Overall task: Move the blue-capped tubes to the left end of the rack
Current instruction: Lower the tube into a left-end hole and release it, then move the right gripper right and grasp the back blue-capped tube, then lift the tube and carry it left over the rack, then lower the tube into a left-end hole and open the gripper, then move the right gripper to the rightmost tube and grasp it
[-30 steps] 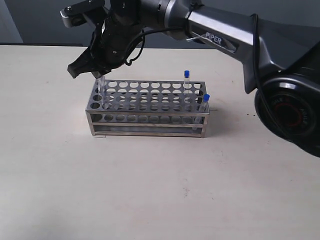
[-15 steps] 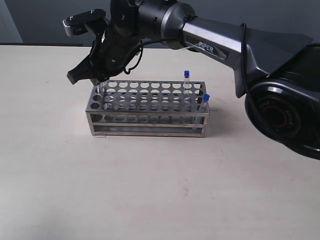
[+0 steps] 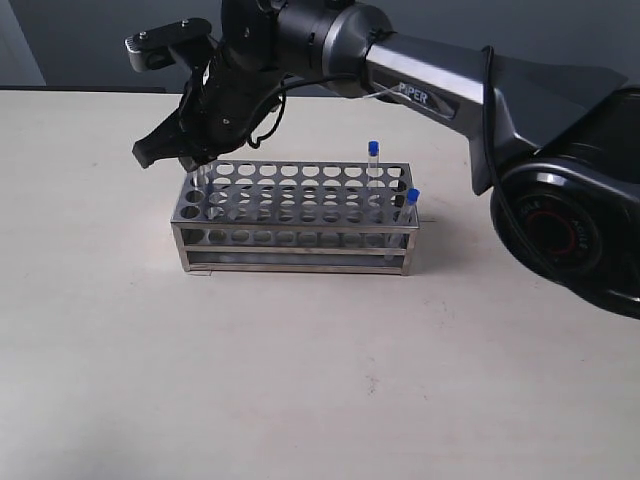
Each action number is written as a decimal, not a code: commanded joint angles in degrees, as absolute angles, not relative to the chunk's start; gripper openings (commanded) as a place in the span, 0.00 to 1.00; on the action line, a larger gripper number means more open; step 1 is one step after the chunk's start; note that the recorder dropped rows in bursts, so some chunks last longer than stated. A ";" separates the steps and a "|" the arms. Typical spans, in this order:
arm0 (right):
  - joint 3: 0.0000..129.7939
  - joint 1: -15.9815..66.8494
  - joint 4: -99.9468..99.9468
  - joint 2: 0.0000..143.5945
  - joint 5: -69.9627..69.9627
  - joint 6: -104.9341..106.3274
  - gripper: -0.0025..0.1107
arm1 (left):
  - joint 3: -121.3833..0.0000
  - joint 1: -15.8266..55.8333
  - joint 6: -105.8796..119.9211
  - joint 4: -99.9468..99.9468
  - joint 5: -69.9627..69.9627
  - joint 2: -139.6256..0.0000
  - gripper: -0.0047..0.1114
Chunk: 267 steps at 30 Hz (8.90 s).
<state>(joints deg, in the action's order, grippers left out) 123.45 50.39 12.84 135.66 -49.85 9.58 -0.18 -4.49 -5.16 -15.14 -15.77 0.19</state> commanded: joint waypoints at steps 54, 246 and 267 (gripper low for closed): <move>114.92 38.51 -11.57 125.39 -69.96 -0.92 0.51 | 0.00 -4.35 -5.48 -15.07 -15.00 0.00 0.04; 109.67 43.64 -12.75 116.08 -69.96 -5.84 0.30 | 0.00 -4.35 -5.48 -15.10 -15.00 0.00 0.04; 88.27 40.48 -7.48 107.49 -64.30 -6.09 0.30 | 0.00 -4.35 -5.48 -15.10 -15.00 0.00 0.04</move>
